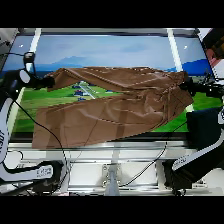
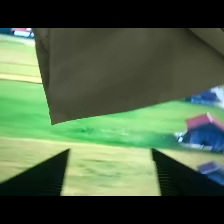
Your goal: Fold the clothes and pants, and hang the long-sleeved shirts on hangers.
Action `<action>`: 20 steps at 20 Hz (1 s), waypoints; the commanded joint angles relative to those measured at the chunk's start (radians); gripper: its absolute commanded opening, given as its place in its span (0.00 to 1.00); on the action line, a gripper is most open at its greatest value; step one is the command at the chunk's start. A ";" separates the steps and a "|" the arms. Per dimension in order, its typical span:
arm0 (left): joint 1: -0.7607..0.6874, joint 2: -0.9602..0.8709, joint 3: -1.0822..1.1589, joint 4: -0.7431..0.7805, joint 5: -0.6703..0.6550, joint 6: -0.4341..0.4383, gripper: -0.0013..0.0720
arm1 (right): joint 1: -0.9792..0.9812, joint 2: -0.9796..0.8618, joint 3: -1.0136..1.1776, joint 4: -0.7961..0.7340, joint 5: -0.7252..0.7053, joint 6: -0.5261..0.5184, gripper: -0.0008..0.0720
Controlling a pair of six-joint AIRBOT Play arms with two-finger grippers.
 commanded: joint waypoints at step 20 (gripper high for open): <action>0.082 -0.499 0.354 -0.416 0.159 -0.103 0.85 | 0.001 0.001 0.001 -0.011 0.008 -0.002 0.06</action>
